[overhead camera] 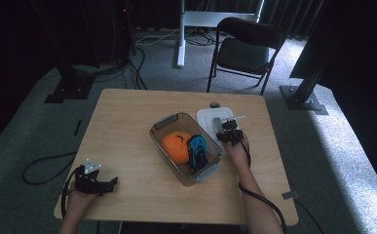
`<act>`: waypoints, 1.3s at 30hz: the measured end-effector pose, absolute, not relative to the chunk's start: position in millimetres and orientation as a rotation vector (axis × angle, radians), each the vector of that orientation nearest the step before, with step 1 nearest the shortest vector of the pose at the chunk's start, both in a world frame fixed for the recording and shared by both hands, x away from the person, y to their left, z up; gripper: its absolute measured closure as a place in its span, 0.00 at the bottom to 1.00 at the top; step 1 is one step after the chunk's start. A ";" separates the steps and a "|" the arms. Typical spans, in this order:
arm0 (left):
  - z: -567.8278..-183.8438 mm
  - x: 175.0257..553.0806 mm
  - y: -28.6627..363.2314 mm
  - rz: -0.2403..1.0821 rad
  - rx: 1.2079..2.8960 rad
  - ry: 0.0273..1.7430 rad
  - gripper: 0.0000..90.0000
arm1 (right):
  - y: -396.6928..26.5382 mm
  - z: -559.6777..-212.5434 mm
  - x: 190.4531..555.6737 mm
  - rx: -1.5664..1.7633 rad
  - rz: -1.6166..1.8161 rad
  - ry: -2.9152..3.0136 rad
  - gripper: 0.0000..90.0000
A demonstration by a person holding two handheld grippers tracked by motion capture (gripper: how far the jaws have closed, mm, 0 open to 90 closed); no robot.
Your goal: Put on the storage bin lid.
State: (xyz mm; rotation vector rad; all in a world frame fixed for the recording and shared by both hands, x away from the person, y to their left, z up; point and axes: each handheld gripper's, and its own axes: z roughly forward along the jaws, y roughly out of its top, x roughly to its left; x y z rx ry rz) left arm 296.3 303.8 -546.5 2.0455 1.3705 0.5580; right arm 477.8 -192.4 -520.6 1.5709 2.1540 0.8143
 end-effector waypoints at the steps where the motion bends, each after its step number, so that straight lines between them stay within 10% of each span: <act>1: -546.5 296.3 303.8 0.558 2.046 1.370 0.01 | -192.9 -520.8 477.6 1.572 0.814 2.149 0.73; 39: -546.4 295.7 303.7 0.558 2.046 1.372 0.01 | -256.4 -441.8 423.5 1.450 0.979 2.044 0.75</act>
